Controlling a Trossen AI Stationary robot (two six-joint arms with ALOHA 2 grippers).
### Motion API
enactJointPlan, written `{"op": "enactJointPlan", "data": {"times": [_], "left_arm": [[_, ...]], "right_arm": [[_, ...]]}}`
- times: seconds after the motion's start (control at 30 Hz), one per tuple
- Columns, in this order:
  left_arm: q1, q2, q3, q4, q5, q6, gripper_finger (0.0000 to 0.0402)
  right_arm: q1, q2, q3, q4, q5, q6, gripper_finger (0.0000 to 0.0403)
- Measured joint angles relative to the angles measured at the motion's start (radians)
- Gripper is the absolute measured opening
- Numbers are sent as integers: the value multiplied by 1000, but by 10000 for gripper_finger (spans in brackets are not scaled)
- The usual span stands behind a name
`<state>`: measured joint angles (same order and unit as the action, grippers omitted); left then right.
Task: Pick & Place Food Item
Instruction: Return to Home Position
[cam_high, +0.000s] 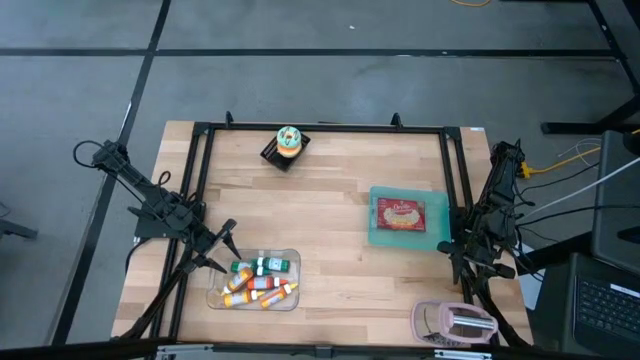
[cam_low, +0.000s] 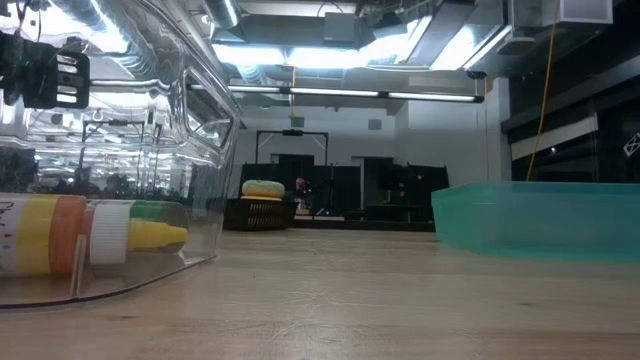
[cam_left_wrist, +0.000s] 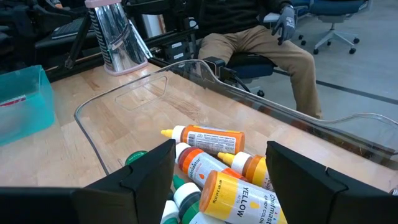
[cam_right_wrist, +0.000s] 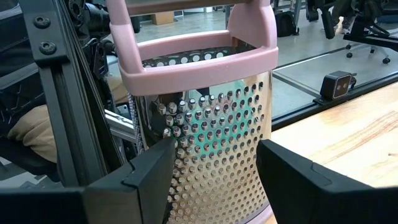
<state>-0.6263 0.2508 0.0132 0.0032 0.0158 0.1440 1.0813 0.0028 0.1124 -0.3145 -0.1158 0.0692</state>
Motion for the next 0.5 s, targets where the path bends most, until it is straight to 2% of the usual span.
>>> {"op": "enactJointPlan", "data": {"times": [0.5], "left_arm": [[0,0,0,0,0,0,244]], "right_arm": [[0,0,0,0,0,0,224]]}}
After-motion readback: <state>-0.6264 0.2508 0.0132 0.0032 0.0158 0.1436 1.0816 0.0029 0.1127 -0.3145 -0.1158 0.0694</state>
